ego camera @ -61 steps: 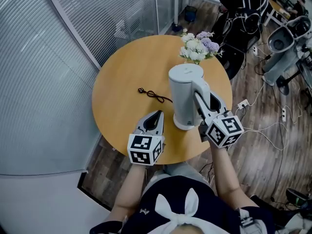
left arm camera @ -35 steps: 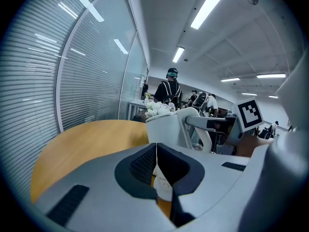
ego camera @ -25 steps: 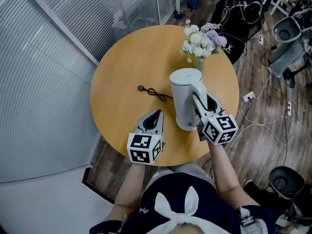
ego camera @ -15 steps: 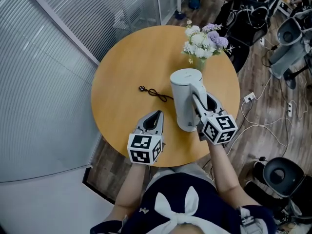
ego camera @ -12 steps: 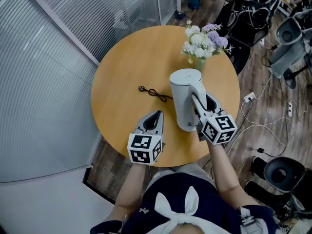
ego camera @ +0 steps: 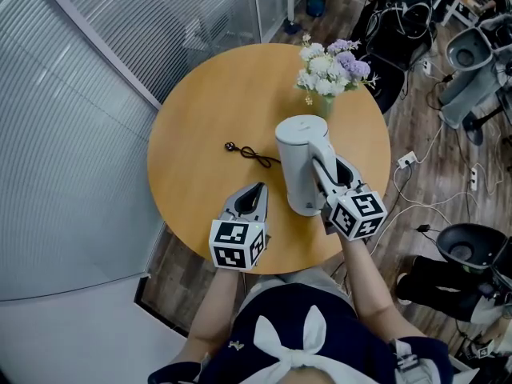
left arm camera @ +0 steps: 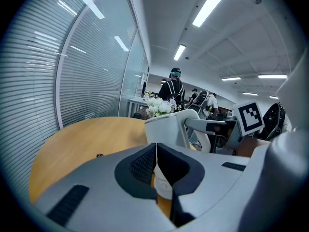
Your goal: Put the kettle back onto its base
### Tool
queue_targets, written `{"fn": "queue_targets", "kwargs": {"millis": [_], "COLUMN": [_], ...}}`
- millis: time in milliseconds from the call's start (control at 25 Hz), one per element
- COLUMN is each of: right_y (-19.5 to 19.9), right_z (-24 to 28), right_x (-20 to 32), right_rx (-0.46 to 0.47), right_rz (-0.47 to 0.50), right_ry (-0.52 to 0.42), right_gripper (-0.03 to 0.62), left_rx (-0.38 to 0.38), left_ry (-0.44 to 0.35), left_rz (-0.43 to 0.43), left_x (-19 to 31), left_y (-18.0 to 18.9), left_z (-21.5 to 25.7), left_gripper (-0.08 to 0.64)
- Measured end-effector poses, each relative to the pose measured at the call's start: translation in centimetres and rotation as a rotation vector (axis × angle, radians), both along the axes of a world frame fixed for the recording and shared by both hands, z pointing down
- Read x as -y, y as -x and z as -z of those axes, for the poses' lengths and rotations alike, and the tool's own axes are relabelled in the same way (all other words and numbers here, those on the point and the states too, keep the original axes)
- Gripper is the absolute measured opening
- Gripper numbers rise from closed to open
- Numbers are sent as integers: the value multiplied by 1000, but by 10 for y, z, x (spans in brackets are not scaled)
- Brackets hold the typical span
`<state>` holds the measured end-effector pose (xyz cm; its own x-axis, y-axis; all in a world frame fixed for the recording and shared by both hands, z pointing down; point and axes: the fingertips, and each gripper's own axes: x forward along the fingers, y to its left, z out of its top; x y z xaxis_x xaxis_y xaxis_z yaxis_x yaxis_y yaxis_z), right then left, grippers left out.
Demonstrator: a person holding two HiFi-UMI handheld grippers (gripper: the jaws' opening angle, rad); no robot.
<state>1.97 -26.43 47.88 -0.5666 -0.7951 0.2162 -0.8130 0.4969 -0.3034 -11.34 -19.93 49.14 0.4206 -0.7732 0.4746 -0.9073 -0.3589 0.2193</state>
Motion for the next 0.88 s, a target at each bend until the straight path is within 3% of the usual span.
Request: {"fn": "queue_targets", "kwargs": {"millis": [880], "right_y": [-7], "right_z": [-4], "right_x": [-23], "right_rx": [-4], "right_rz": [5], "right_ry": [-19], "right_gripper": [150], "left_rx": [-10], "left_ry": [9], "left_rz": [-1], "left_x": [-10], "left_y": [-4], "left_z": [-5], "left_gripper": [28]}}
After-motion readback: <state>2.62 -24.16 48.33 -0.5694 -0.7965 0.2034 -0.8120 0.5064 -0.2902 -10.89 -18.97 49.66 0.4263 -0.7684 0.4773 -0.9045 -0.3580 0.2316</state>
